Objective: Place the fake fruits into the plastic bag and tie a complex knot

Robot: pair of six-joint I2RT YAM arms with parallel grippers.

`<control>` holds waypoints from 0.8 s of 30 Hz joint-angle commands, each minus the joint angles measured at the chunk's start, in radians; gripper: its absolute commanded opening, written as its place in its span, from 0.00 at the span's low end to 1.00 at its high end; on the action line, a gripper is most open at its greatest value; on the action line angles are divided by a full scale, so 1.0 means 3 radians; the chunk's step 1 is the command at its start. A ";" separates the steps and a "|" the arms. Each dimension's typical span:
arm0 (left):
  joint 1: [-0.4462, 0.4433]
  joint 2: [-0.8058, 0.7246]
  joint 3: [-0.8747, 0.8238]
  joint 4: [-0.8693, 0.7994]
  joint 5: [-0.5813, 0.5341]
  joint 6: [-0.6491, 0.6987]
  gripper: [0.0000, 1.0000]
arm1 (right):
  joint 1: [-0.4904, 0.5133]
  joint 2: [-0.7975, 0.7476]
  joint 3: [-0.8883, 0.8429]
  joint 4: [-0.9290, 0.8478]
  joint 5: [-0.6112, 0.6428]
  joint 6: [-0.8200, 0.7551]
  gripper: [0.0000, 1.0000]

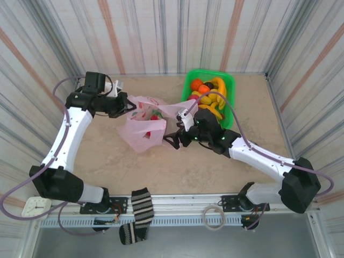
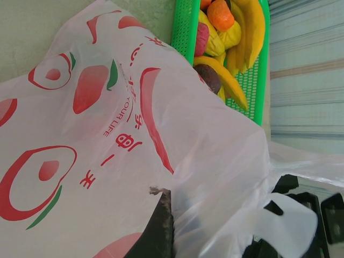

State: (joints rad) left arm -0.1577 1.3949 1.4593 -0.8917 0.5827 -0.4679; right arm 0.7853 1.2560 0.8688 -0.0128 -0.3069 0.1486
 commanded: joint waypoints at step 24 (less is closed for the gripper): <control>-0.0053 0.0093 0.0024 0.0042 -0.0182 0.0038 0.00 | 0.0328 -0.0793 0.0633 -0.0396 -0.0759 -0.0050 0.98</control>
State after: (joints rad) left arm -0.1722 1.4158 1.4582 -0.8768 0.5613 -0.4683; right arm 0.8845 1.0515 0.9966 -0.1150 -0.5461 0.1009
